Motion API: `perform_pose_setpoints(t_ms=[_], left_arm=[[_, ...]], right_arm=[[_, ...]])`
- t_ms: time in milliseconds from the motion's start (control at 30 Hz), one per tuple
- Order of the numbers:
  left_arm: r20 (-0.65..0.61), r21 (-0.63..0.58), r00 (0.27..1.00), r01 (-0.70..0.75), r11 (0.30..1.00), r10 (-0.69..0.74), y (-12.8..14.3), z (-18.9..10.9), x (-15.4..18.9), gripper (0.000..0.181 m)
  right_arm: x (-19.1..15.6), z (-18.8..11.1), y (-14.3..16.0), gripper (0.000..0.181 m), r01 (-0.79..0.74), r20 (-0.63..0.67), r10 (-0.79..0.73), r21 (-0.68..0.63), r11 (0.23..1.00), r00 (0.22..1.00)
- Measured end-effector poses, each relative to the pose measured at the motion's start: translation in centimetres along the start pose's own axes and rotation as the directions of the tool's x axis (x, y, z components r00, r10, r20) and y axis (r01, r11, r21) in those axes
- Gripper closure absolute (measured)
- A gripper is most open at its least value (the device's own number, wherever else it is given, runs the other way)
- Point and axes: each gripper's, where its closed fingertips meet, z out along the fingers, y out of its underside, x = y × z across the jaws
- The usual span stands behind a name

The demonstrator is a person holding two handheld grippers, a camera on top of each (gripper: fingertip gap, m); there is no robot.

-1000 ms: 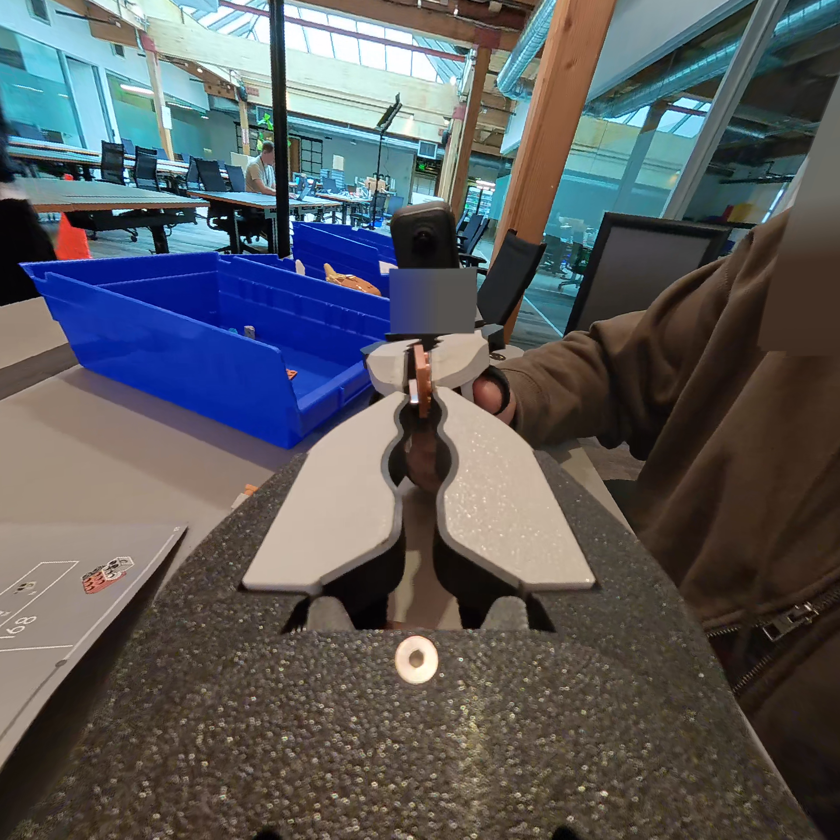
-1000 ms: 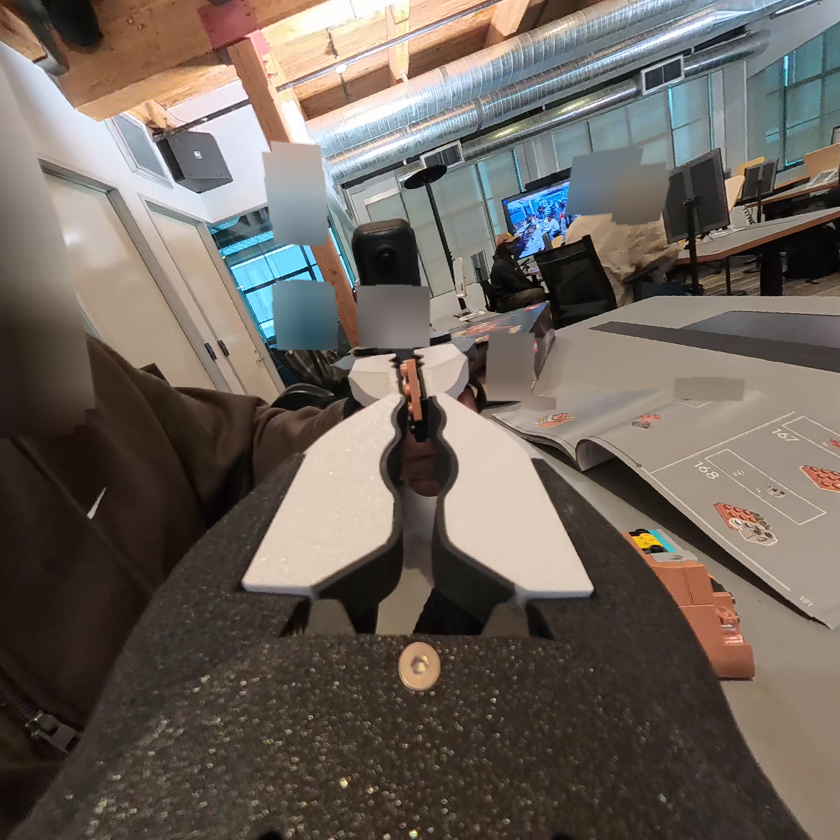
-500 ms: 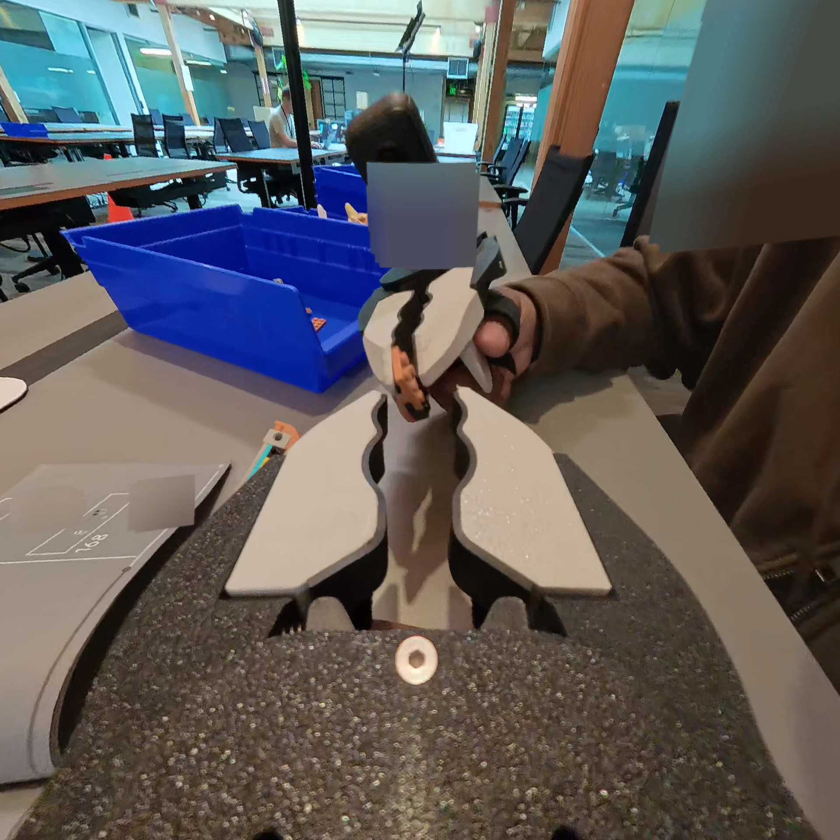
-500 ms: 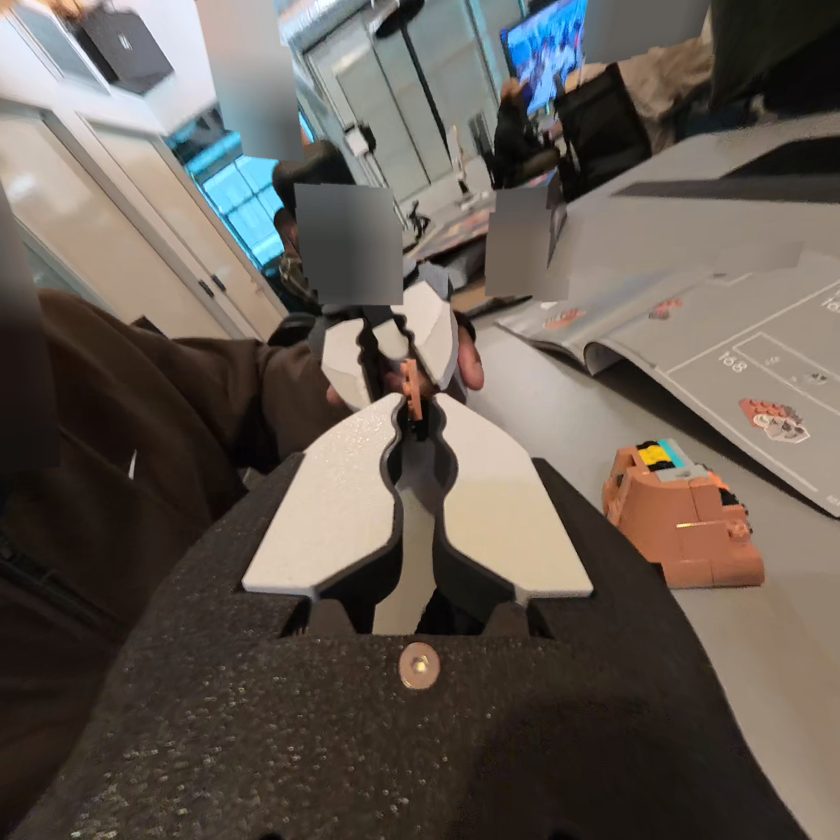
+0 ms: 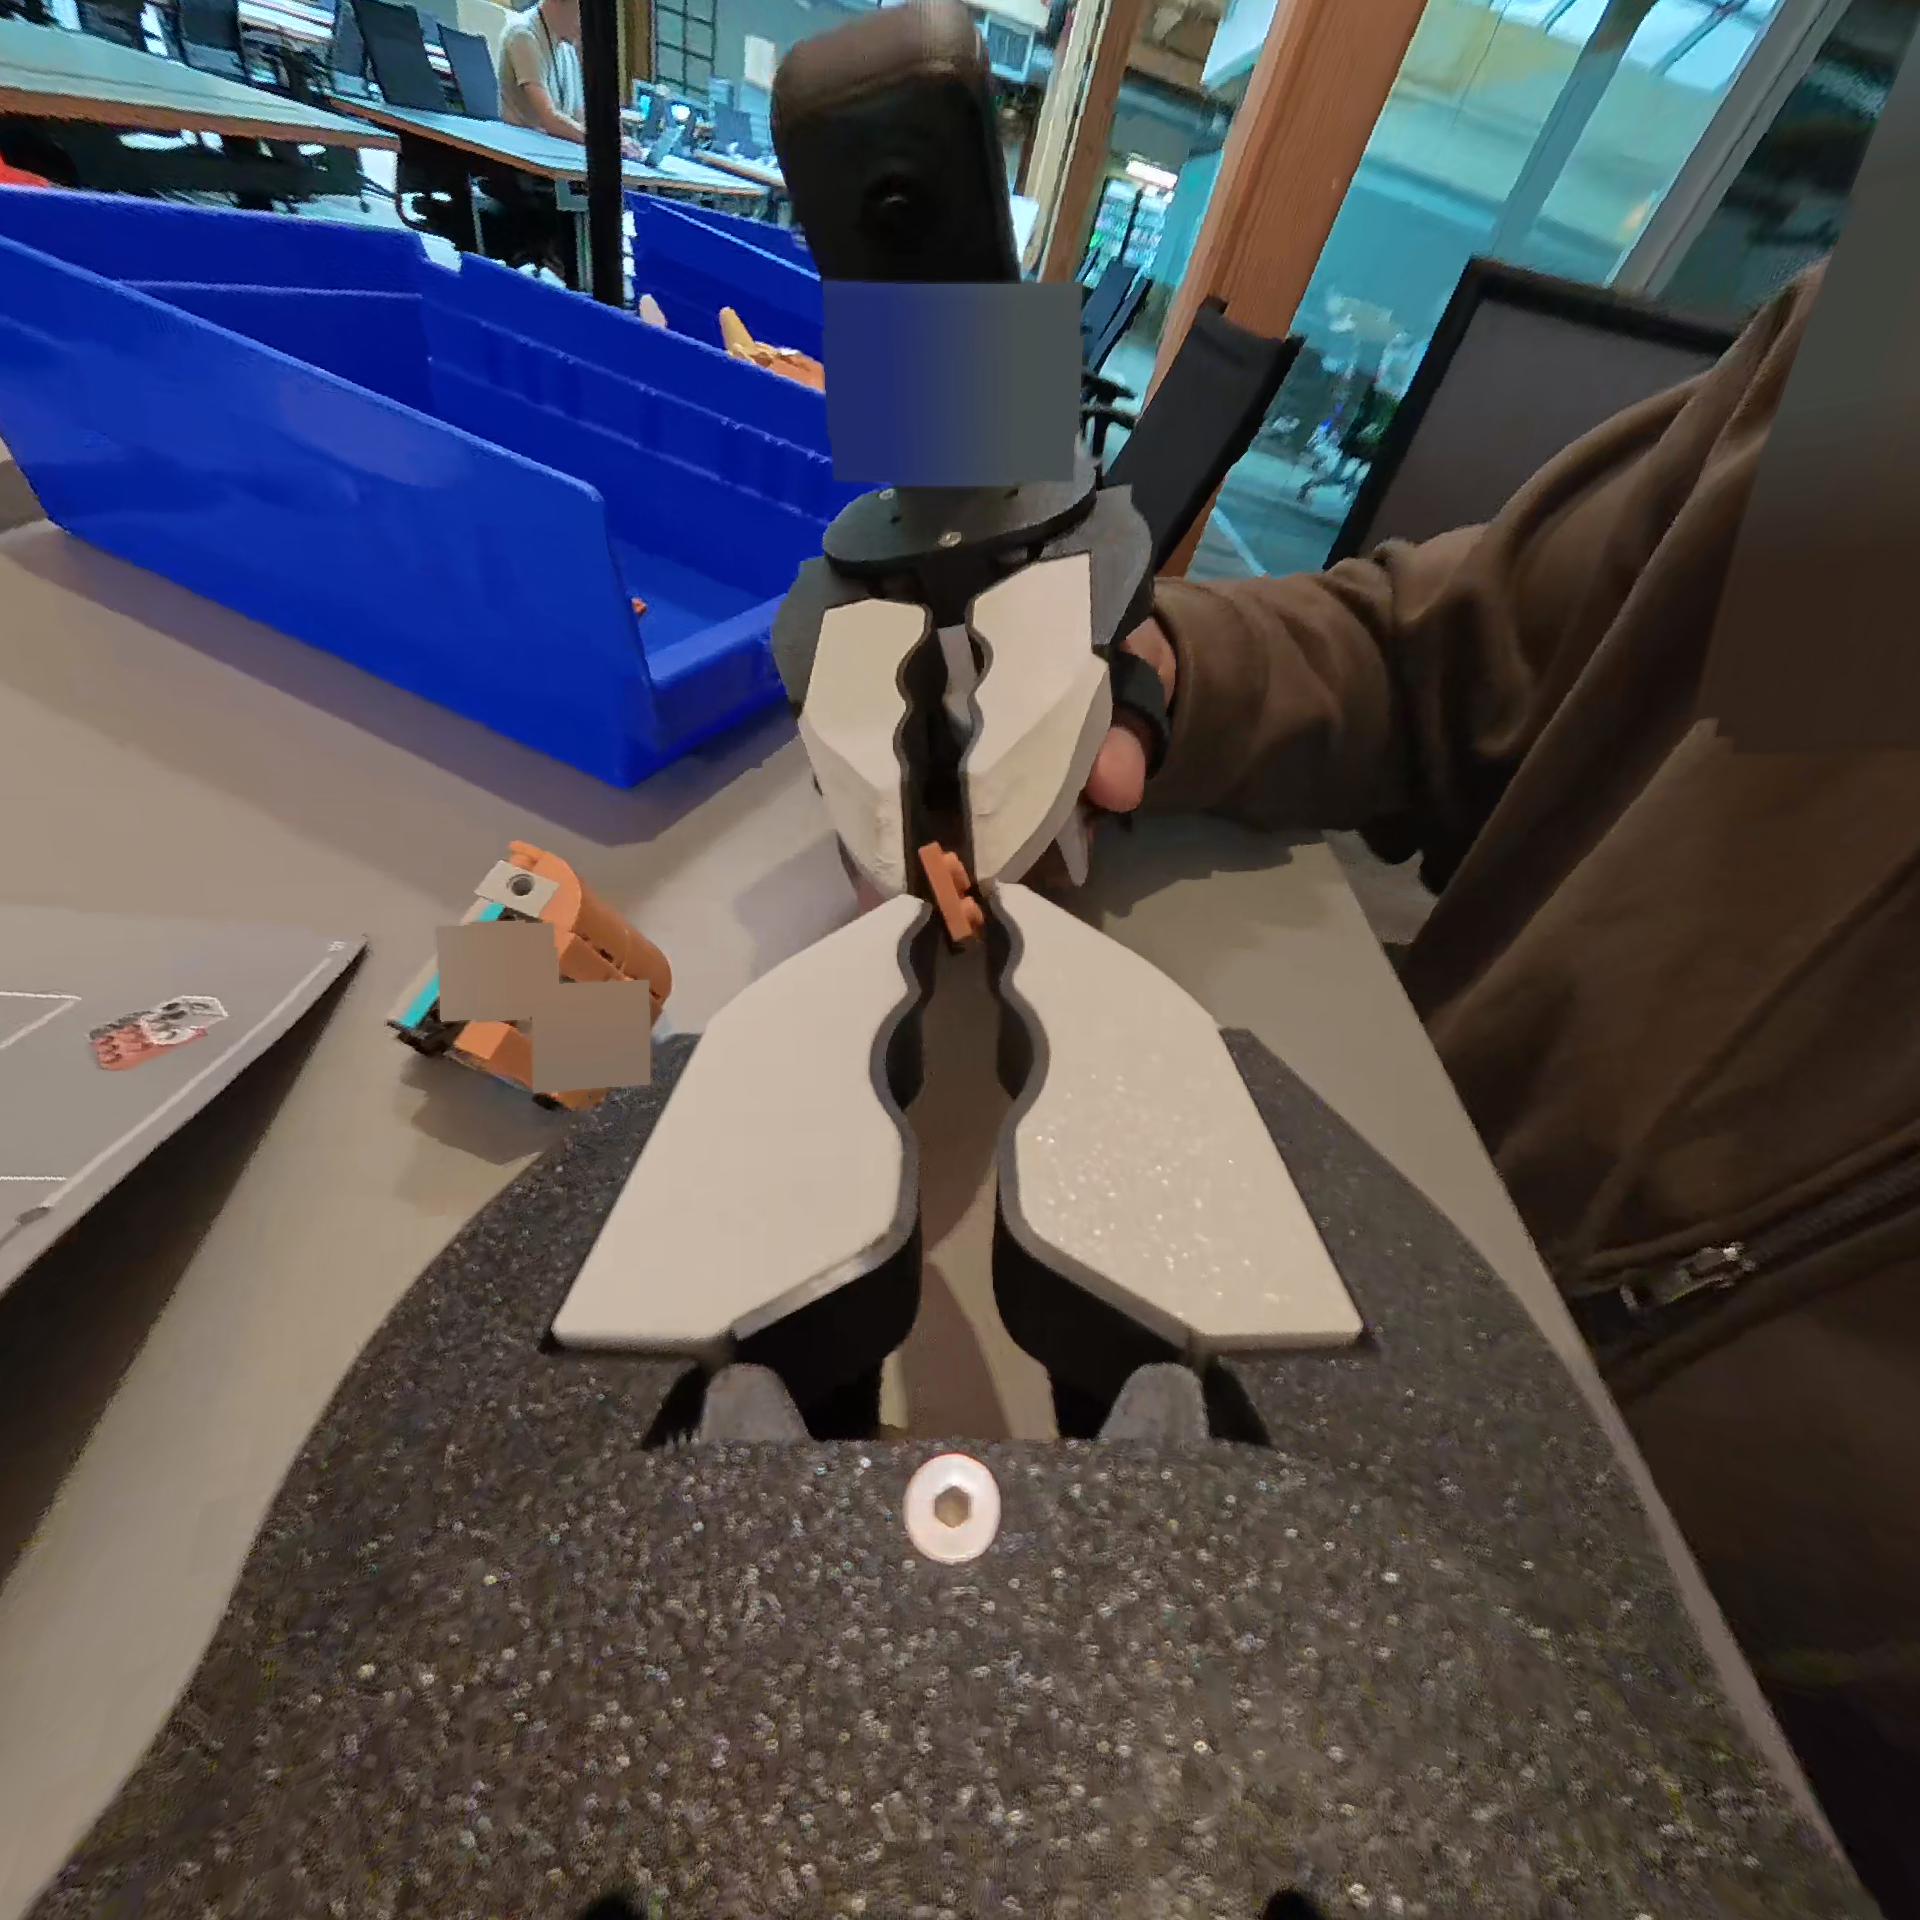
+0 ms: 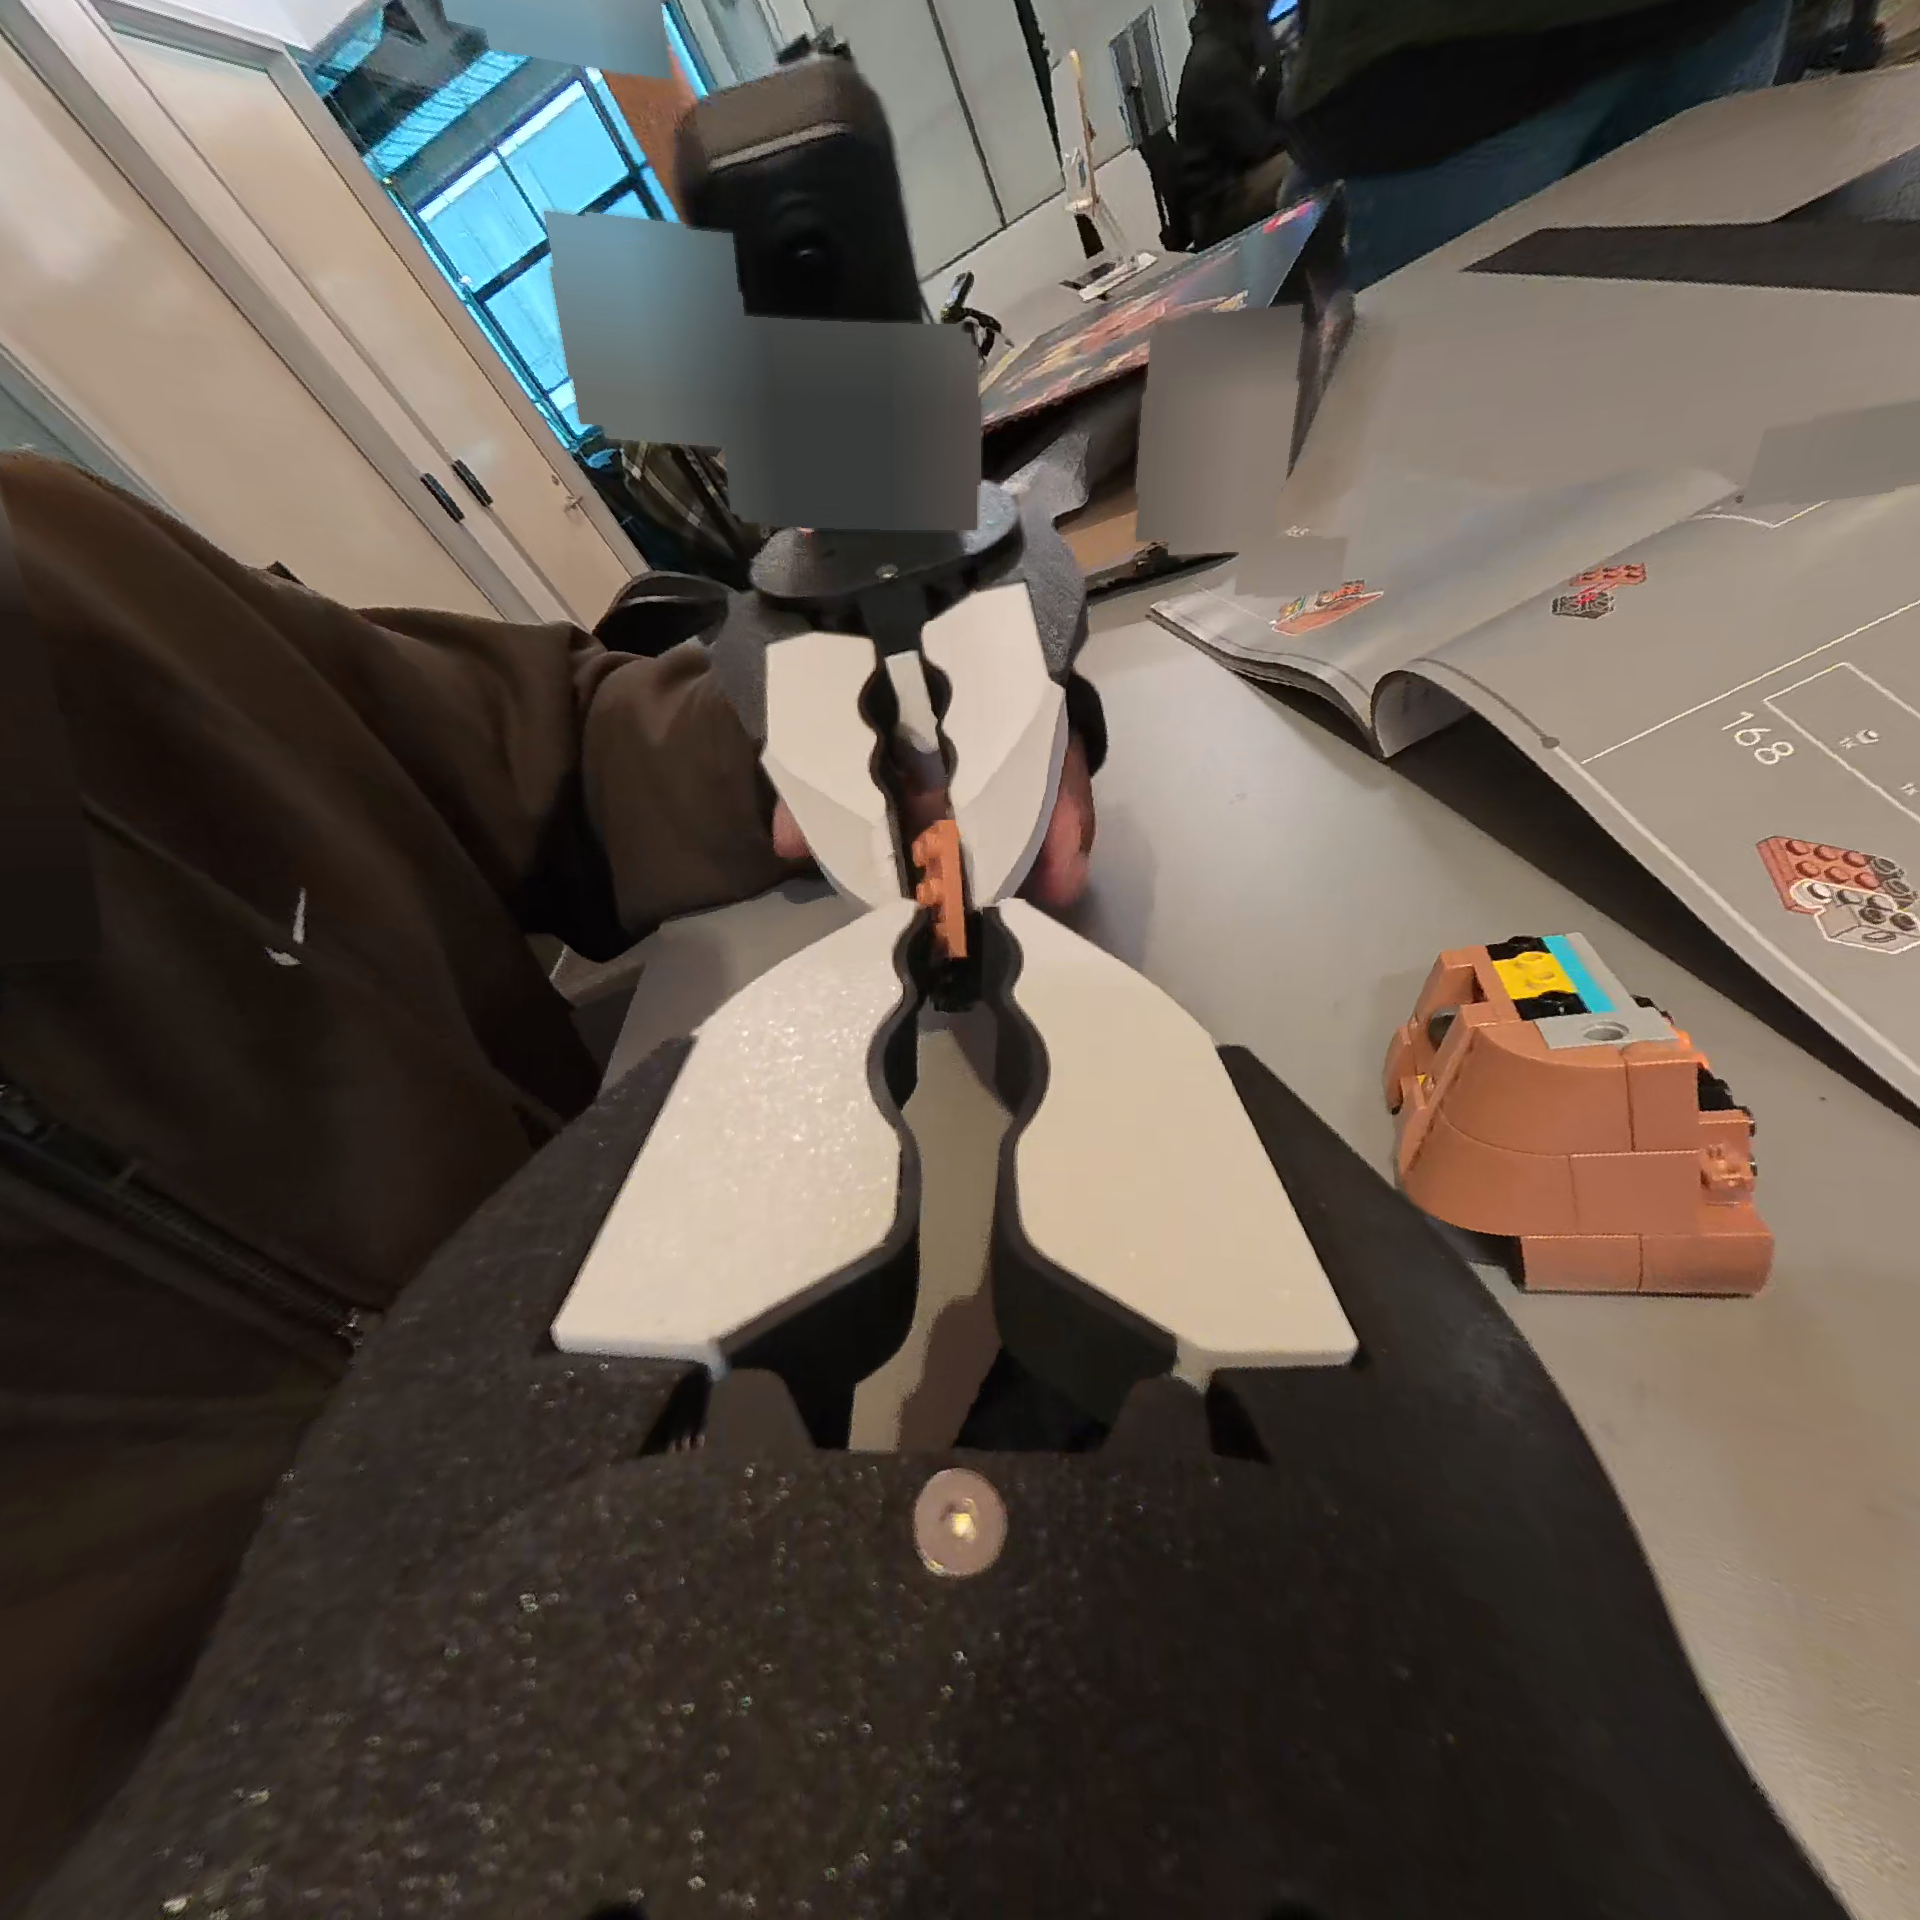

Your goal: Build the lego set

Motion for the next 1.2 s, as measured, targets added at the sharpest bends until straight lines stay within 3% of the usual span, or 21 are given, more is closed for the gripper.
perform_pose_setpoints(t_ms=[267,467,667,867,1067,1200], left_arm=[[-0.071,0.063,0.988,0.14,0.988,-0.136,-0.5,0.0,0.1,0.173],[-0.092,0.136,0.97,0.236,0.962,-0.225,-1.3,-0.1,-0.2,0.174],[-0.081,0.224,0.944,0.331,0.917,-0.321,-1.9,-0.1,-1.0,0.174],[-0.067,0.28,0.923,0.382,0.881,-0.379,-2.2,-0.4,-1.7,0.174],[-0.086,0.34,0.875,0.475,0.812,-0.476,-2.4,-0.7,-2.4,0.174],[-0.089,0.361,0.85,0.514,0.779,-0.519,-2.4,-0.6,-2.5,0.174]], right_arm=[[-0.3,-0.1,-0.5,0.172,-0.026,0.037,0.024,0.038,0.999,0.999],[0.6,-0.3,-1.0,0.156,0.004,-0.028,-0.002,0.07,0.998,1.0],[1.5,-0.9,-2.1,0.149,0.189,-0.196,-0.164,0.112,0.976,0.967],[1.6,-1.1,-2.5,0.142,0.309,-0.28,-0.272,0.099,0.946,0.921],[2.1,-0.7,-2.0,0.141,0.415,-0.362,-0.384,0.008,0.91,0.849],[1.7,-0.6,-2.1,0.15,0.502,-0.406,-0.47,-0.032,0.864,0.784]])
